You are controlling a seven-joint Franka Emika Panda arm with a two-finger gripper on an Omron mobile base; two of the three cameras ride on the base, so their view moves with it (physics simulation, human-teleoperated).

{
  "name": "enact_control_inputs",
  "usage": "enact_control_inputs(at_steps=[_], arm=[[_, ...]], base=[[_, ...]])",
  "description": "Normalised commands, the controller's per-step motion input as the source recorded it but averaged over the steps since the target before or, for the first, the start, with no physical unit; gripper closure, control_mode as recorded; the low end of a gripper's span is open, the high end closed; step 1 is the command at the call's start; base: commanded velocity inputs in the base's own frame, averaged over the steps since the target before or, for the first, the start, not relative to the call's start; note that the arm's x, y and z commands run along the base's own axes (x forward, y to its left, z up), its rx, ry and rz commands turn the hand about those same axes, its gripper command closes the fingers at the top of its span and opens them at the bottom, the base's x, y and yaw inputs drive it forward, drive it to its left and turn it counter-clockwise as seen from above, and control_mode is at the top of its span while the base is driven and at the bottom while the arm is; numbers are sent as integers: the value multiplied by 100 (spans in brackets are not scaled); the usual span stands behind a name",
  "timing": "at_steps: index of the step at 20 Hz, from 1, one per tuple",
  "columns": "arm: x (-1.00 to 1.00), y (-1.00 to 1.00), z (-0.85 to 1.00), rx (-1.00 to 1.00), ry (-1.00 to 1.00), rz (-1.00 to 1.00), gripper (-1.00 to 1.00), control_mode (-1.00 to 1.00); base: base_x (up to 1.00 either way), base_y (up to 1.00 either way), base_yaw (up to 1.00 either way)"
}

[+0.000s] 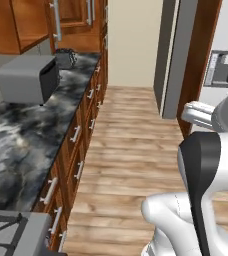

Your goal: Close all open cabinet doors.

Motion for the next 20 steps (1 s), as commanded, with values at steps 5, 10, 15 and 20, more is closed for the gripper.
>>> enact_control_inputs(at_steps=[5, 10, 15, 20], arm=[[0, 0, 0, 0, 0, 0, -100, 100], [0, 0, 0, 0, 0, 0, -100, 100], [0, 0, 0, 0, 0, 0, -100, 100], [0, 0, 0, 0, 0, 0, -100, 100]], base=[[85, -68, 12], [100, -72, 22], [80, -79, 60], [54, -69, 78]])
